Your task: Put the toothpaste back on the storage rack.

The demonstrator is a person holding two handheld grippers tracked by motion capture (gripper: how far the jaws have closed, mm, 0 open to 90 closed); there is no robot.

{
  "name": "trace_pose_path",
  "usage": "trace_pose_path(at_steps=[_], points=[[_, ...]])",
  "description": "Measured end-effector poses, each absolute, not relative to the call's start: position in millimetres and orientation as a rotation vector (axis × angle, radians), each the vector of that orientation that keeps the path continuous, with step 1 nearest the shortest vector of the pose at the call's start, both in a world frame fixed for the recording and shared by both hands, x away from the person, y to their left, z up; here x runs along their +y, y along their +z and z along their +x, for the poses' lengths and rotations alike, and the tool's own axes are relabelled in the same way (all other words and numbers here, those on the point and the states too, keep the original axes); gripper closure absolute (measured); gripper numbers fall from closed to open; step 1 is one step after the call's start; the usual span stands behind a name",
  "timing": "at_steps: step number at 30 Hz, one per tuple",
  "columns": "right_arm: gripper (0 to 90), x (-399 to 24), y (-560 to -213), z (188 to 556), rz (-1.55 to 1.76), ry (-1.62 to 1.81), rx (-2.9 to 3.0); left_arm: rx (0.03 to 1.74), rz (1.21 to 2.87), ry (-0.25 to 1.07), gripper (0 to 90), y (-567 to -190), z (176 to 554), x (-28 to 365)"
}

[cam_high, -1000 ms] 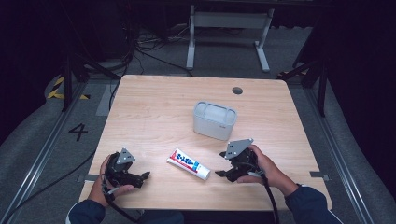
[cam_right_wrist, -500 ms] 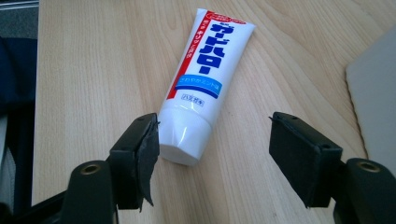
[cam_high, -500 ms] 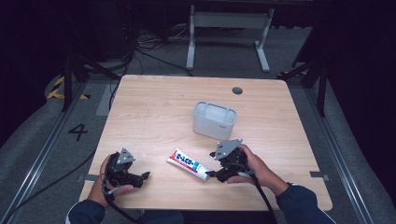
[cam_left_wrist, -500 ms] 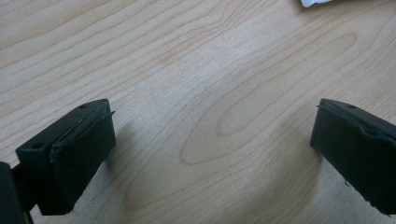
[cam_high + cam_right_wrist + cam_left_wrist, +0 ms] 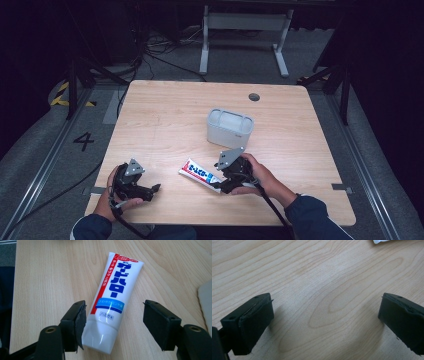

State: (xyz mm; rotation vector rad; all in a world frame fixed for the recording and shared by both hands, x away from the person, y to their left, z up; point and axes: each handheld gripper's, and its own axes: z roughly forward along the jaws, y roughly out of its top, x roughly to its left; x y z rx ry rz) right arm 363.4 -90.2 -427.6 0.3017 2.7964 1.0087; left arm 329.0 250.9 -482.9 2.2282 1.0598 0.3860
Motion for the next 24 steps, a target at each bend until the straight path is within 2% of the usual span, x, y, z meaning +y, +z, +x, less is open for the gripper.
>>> trace_pose_path(at_steps=[24], points=[[35.1,-49,-443,376,0.314,0.892,2.856,1.054,2.230,0.390,0.5,-483,329,251]])
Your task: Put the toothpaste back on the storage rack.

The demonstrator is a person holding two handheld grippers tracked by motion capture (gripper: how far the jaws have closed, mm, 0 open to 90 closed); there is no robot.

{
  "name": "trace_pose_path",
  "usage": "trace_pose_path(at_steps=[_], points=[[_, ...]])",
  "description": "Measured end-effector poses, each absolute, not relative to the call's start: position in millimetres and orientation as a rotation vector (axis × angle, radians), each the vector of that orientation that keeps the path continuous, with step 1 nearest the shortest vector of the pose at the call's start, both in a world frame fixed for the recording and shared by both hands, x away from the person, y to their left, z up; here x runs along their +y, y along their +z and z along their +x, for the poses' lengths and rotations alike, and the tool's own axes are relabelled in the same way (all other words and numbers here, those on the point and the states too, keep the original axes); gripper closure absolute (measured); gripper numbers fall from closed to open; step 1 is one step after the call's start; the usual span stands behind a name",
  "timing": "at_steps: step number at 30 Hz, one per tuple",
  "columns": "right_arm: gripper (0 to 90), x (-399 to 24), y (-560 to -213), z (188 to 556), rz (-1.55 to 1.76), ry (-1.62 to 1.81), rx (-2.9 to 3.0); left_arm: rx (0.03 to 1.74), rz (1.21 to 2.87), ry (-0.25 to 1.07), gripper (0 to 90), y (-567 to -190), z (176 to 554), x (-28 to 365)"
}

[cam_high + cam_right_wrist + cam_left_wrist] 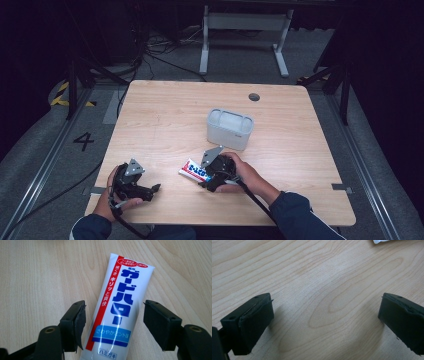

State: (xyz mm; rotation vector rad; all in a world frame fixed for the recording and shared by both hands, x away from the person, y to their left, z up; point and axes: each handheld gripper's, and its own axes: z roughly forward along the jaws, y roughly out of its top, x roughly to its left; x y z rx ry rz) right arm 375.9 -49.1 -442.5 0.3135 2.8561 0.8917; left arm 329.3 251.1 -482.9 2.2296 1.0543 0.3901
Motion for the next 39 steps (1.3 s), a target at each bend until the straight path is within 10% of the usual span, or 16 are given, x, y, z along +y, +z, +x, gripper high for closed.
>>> trace_pose_path(at_steps=[39], points=[[43.4,-12,-450,396,0.395,0.630,2.988,1.055,2.231,0.388,0.5,-483,329,251]])
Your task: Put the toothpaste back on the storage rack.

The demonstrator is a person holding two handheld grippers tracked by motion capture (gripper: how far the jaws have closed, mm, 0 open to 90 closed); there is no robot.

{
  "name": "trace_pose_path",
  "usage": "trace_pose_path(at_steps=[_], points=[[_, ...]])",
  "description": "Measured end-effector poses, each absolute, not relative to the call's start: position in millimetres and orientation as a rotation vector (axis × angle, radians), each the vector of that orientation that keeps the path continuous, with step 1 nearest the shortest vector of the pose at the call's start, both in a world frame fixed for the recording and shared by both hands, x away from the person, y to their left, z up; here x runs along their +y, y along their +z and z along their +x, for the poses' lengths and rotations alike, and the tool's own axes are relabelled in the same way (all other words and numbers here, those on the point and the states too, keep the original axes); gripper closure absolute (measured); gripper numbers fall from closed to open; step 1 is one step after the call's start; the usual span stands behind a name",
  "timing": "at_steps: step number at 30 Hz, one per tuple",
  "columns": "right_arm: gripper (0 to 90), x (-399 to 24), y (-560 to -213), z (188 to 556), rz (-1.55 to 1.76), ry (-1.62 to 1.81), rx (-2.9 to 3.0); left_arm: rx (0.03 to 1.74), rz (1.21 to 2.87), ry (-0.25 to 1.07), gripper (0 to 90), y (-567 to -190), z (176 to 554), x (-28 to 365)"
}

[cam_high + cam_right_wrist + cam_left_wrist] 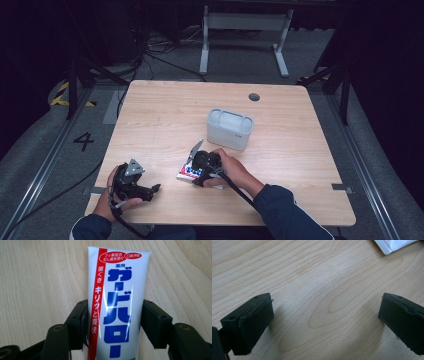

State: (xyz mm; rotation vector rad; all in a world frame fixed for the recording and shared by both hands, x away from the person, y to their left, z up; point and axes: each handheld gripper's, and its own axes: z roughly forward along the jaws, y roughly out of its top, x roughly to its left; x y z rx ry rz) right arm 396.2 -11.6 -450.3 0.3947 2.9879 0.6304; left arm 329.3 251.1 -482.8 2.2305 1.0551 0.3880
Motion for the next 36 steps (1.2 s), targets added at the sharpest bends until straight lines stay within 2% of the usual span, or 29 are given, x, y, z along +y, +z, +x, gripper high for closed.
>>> trace_pose_path(at_steps=[16,36], points=[[54.5,-11,-446,391,0.299,0.624,2.969,1.058,2.230,0.386,0.5,-483,329,251],[58.0,-44,-427,386,0.315,0.887,2.878,1.056,2.229,0.389,0.5,-483,329,251]])
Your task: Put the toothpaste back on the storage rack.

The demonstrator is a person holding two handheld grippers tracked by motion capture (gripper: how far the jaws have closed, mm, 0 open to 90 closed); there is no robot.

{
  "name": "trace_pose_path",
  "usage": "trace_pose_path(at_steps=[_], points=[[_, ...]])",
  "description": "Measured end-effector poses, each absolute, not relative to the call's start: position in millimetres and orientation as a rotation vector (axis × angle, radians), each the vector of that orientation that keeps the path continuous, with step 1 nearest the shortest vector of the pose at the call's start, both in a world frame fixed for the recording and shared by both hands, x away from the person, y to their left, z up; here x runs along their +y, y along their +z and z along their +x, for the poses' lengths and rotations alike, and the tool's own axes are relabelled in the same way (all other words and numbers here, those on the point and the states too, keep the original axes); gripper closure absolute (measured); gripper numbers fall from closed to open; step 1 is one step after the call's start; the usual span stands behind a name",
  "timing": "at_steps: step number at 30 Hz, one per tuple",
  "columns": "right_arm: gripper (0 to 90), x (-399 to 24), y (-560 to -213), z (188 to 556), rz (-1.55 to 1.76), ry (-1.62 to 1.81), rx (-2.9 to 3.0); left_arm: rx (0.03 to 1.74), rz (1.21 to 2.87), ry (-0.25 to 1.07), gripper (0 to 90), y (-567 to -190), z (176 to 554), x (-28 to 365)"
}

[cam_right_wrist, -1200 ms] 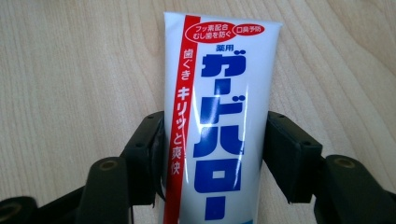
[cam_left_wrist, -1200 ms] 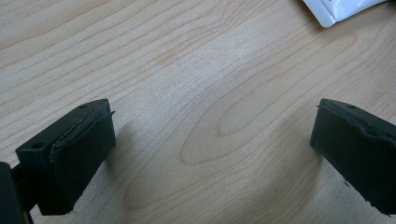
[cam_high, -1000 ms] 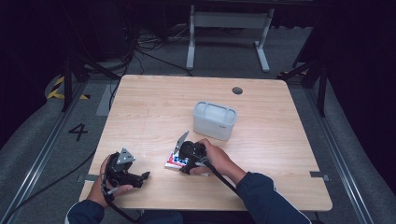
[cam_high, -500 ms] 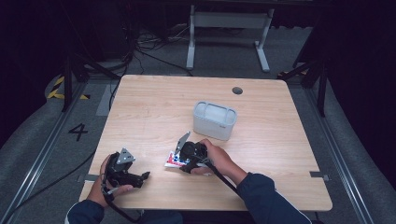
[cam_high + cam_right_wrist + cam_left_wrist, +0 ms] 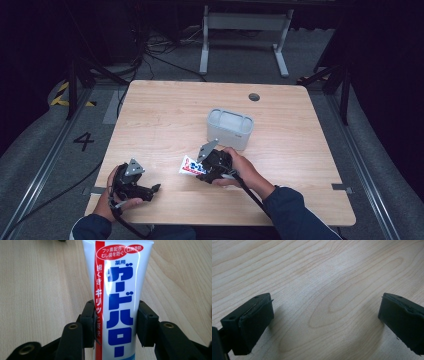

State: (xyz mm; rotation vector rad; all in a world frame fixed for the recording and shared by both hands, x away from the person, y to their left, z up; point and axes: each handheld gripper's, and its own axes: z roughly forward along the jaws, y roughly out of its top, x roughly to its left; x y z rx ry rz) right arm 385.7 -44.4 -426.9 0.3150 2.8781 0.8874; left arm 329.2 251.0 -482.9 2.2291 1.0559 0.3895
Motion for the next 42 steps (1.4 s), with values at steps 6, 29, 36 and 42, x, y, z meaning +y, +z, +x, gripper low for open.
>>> trace_pose_path(at_steps=[6,29,36,42], points=[[58.2,-59,-418,385,0.334,0.960,2.848,1.056,2.229,0.389,0.5,-483,329,251],[58.2,-106,-391,377,0.345,1.129,2.723,1.055,2.228,0.390,0.5,-483,329,251],[58.4,-114,-378,376,0.355,1.197,2.674,1.054,2.228,0.389,0.5,-483,329,251],[58.6,-125,-367,377,0.379,1.253,2.620,1.054,2.228,0.388,0.5,-483,329,251]])
